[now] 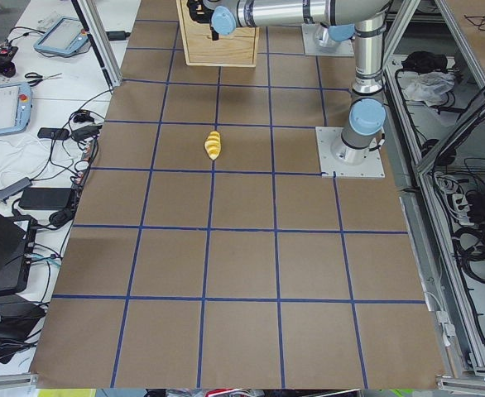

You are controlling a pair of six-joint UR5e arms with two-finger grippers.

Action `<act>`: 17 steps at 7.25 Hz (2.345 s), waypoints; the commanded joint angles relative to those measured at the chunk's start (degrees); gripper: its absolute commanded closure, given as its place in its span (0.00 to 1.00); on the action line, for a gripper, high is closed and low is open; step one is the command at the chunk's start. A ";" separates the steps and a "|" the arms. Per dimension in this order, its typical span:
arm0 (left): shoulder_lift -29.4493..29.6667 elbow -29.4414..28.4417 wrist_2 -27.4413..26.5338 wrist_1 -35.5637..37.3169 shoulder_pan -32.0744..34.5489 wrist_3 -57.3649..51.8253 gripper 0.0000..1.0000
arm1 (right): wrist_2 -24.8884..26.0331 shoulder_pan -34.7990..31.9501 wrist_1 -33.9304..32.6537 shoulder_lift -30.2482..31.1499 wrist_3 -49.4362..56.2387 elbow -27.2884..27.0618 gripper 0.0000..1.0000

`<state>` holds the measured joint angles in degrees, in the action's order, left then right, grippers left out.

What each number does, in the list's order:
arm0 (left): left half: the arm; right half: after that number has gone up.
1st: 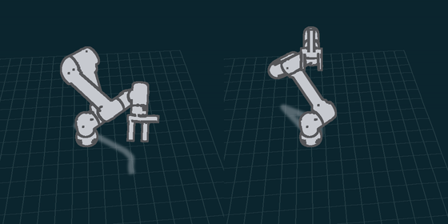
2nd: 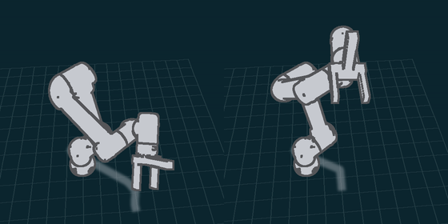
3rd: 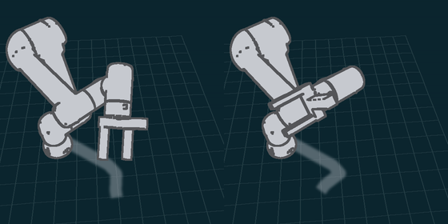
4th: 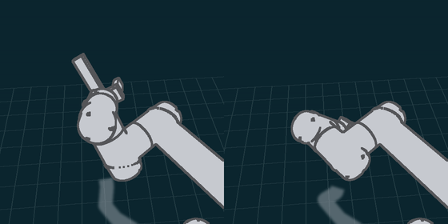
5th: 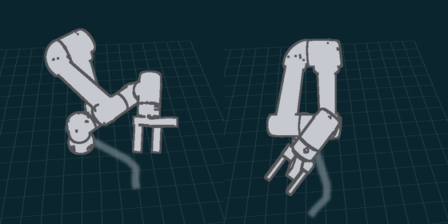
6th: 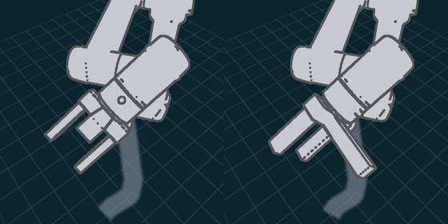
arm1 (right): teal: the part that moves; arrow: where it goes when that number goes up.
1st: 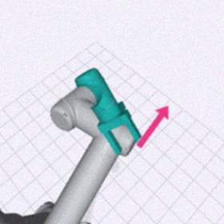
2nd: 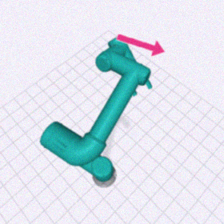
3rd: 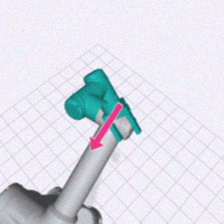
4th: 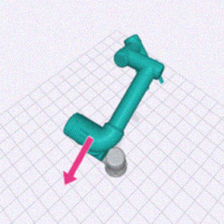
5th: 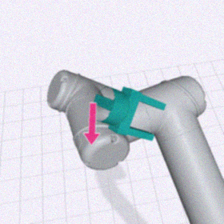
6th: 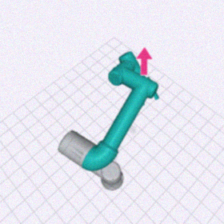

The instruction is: Open upper drawer

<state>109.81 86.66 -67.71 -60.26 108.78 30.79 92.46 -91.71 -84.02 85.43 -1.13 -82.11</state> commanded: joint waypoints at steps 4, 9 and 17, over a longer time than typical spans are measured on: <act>0.40 2.11 0.57 0.41 0.20 -1.25 0.00 | 0.00 0.04 0.00 0.00 0.08 0.02 0.00; -1.01 4.12 -4.23 -0.91 0.20 -5.02 0.00 | 0.00 -0.04 0.00 0.00 0.08 0.02 0.00; -4.25 5.37 -6.38 -5.20 -1.98 -10.48 0.00 | 0.00 0.04 0.00 0.00 0.08 0.02 0.00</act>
<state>106.01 91.99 -73.75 -64.21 107.69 21.14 92.46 -91.74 -84.02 85.43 -1.10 -82.09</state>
